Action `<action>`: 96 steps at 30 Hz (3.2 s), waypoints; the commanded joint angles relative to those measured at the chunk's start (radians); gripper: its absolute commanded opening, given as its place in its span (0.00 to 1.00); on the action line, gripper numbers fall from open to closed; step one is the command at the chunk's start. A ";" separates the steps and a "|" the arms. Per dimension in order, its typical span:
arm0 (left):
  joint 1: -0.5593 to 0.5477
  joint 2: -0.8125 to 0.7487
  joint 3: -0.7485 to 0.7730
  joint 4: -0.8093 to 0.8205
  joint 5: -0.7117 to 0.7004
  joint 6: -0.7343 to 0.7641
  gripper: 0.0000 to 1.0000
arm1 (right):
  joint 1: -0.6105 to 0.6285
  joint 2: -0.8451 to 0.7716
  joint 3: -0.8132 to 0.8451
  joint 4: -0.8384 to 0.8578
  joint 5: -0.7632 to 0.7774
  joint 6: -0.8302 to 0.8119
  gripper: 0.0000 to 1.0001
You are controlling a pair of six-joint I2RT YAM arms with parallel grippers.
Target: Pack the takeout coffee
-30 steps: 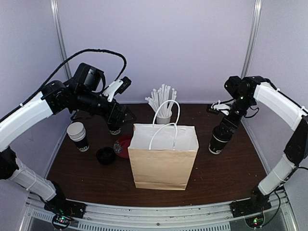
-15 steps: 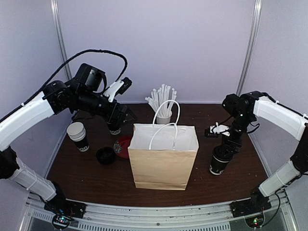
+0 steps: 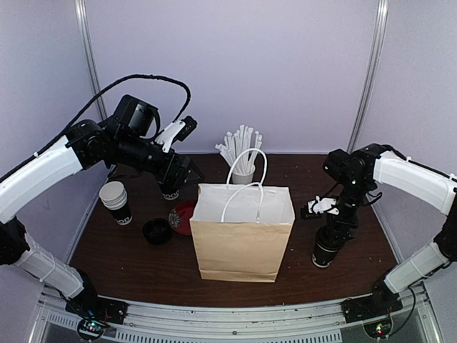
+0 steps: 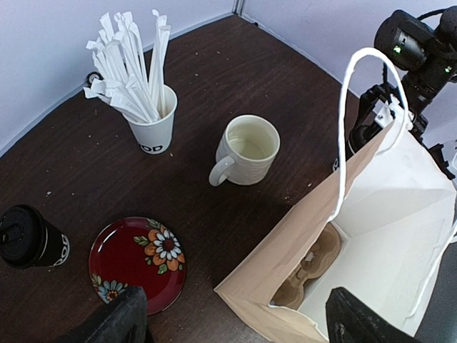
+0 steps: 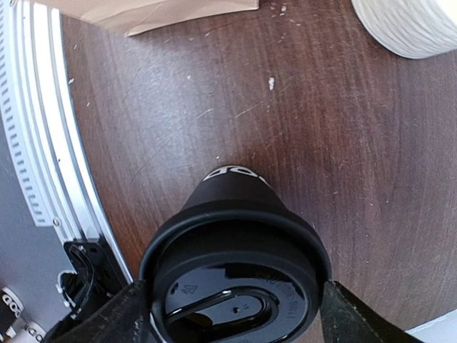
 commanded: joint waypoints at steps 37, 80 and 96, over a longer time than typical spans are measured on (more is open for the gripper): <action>0.007 0.024 0.031 0.003 0.035 0.015 0.91 | 0.073 -0.054 -0.036 -0.036 0.096 -0.006 0.72; 0.006 0.311 0.401 0.109 0.330 0.049 0.00 | 0.075 -0.029 0.969 -0.087 -0.346 0.173 0.60; -0.013 0.222 0.266 0.176 0.317 -0.043 0.00 | 0.382 0.060 0.899 -0.094 -0.169 0.149 0.58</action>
